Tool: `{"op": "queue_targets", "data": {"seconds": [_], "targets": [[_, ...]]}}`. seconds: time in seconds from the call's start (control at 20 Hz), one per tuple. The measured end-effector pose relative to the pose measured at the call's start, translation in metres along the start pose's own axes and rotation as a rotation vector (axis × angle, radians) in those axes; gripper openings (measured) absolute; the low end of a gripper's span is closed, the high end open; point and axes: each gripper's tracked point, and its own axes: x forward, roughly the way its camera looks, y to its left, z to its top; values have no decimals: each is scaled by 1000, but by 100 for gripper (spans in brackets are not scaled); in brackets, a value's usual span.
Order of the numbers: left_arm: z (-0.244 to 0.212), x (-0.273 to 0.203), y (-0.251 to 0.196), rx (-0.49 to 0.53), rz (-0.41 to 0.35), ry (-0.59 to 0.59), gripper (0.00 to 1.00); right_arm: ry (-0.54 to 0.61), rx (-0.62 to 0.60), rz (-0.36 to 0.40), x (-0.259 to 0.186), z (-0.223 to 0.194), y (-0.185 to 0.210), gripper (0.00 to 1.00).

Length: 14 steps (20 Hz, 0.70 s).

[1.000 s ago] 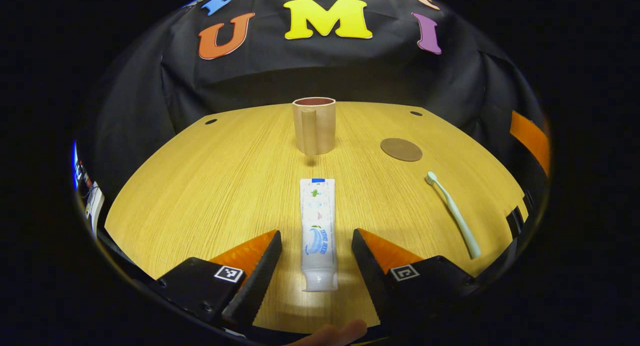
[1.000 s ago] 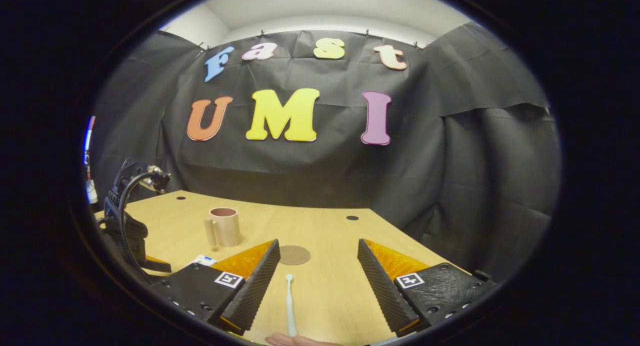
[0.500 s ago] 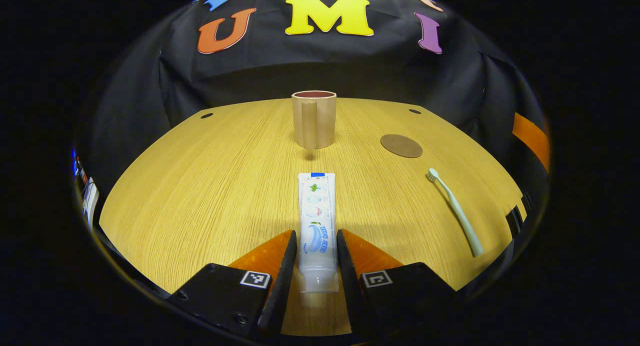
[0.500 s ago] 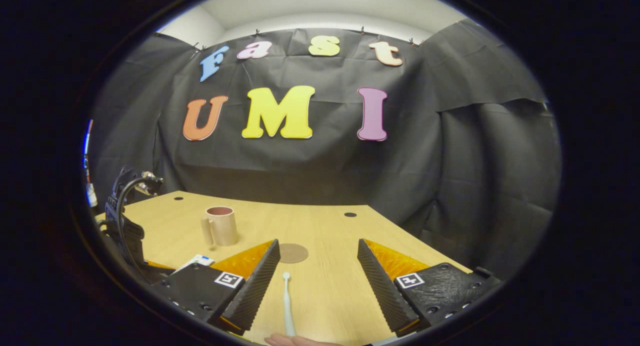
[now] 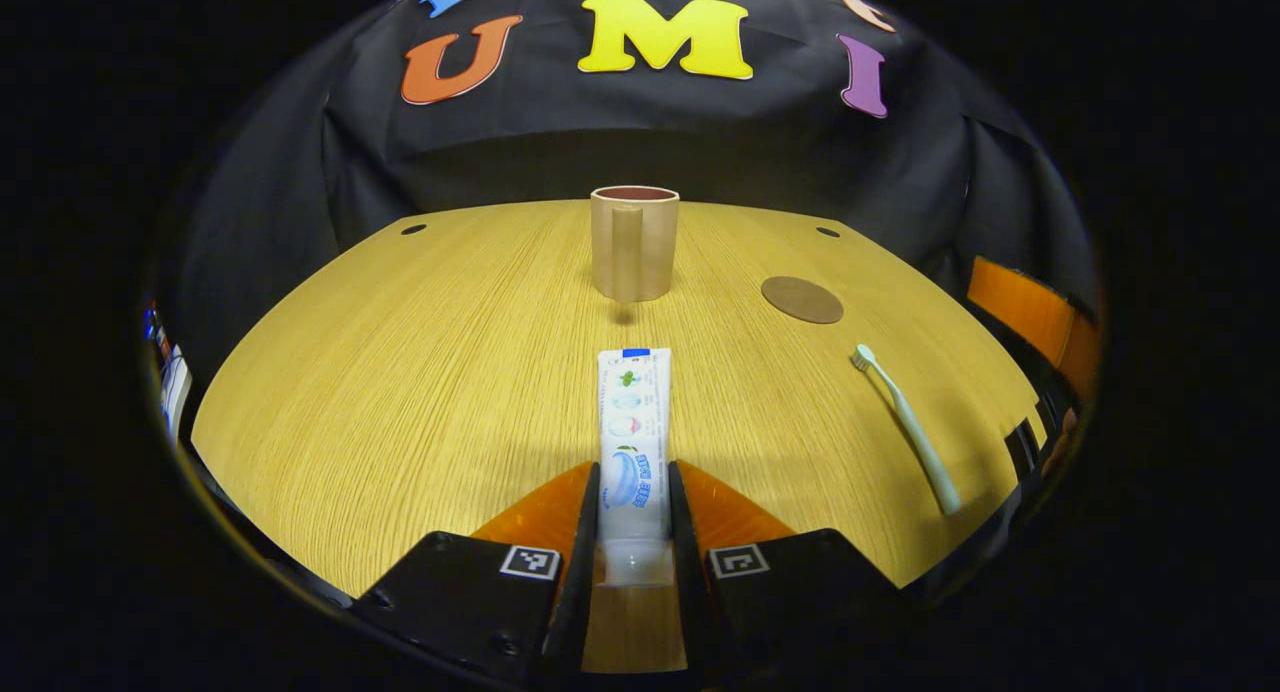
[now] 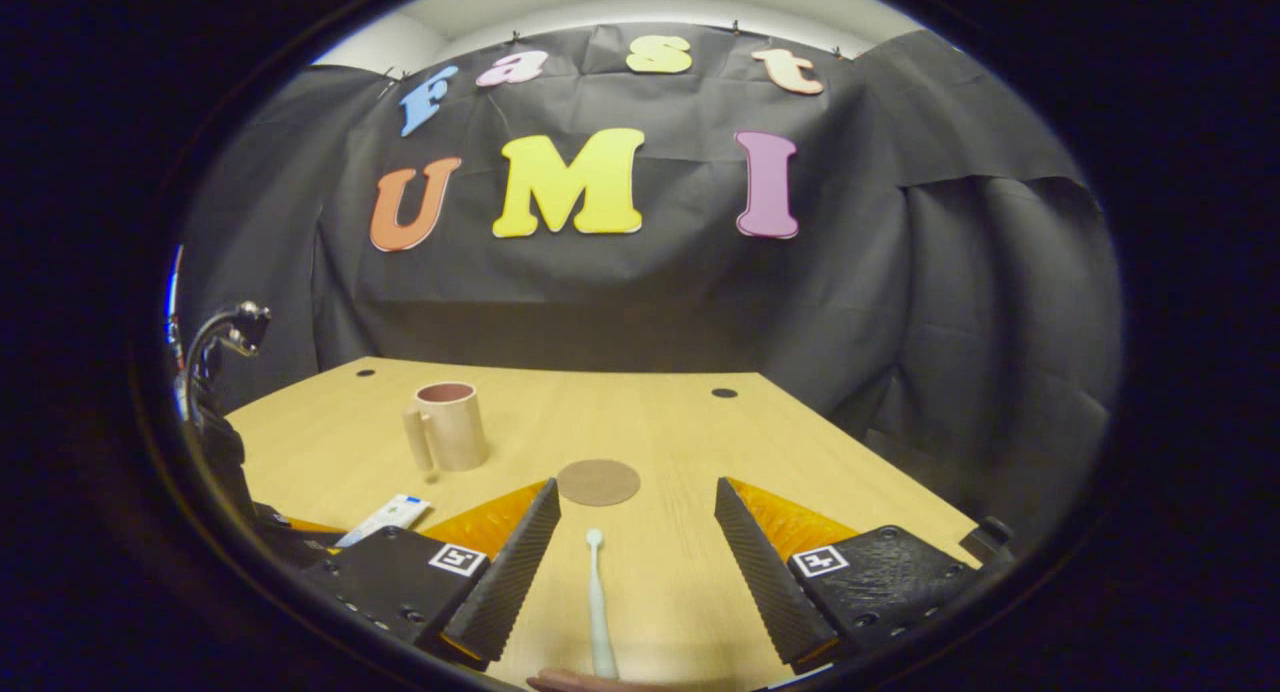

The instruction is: Put the toothbrush and toothpaste on the desktop into the cup, then pick up the cup and place it on the coaster on the desktop.

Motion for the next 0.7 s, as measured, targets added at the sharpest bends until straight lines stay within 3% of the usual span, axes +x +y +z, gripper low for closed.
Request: {"op": "queue_targets", "data": {"seconds": [0.25, 0.3, 0.35, 0.5, 0.55, 0.7], "targets": [[15, -14, -4, 5, -9, -78, 40, 182, -27, 34, 29, -41, 15, 95], [23, -15, -3, 2, -4, -105, 43, 217, -18, 44, 32, -49, 18, 95], [33, -20, -1, -2, 4, -143, 39, 252, -11, 53, 37, -57, 20, 95], [56, -33, 4, 21, 47, -260, 39, 350, 0, 58, 37, -82, 22, 95], [62, -37, 3, 15, 50, -288, 43, 377, 2, 57, 36, -87, 22, 95], [65, -41, -2, -18, 11, -306, 39, 448, 23, 60, 40, -103, 22, 92]]}}
